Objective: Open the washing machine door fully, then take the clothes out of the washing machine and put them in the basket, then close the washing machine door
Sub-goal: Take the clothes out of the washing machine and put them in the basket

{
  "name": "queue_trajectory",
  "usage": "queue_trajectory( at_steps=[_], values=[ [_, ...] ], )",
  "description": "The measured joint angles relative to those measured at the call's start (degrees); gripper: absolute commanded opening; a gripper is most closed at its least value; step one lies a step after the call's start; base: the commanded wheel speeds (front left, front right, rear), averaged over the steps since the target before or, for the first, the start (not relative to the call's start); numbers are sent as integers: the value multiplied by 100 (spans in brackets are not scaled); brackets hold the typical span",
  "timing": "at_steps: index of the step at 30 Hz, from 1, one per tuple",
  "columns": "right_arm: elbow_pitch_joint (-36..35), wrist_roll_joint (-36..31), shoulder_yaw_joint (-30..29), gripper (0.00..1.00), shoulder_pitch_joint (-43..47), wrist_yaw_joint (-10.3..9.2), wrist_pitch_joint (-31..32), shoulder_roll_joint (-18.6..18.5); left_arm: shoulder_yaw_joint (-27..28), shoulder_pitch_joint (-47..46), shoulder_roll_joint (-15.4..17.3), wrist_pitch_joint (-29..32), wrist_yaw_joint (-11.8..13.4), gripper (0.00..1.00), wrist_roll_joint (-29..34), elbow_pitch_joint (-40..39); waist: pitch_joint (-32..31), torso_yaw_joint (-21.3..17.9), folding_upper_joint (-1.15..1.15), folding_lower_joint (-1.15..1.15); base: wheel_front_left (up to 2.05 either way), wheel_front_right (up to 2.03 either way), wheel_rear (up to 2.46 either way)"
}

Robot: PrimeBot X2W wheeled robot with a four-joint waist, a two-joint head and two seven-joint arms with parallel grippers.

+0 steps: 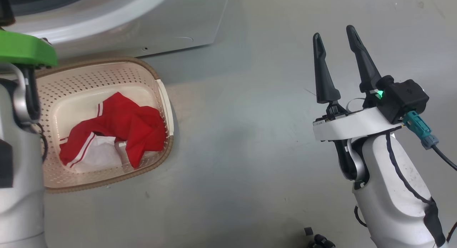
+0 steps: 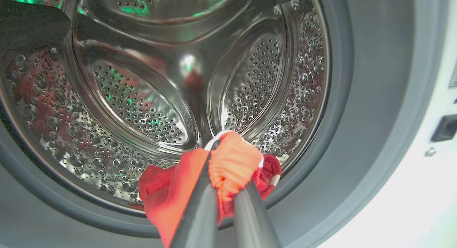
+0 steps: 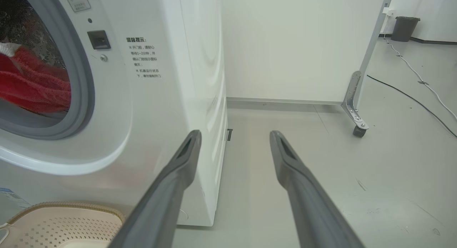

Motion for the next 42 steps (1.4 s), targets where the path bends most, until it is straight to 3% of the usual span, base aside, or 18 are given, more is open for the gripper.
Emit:
queue_trajectory(
  at_steps=[5, 11, 27, 42],
  values=[
    [103, -69, -171, 100, 189, 54, 0, -29, -167, 363, -294, -347, 14, 0, -31, -257, -318, 171, 0, 0, 0, 0, 0],
    [238, -105, -265, 100, 426, 131, 0, -40, -237, 723, -397, -570, 77, 0, -32, -535, -739, 377, 0, 0, 0, 0, 0],
    [510, -218, -244, 100, 1123, 334, 0, -37, -278, 1560, -454, -654, 257, 0, 52, -1359, -1912, 626, 0, 0, 0, 0, 0],
    [555, -259, -304, 100, 1576, 336, 1, -27, -300, 2315, -560, -695, 374, 0, 64, -2016, -2523, 659, 0, 0, 0, 0, 0]
  ],
)
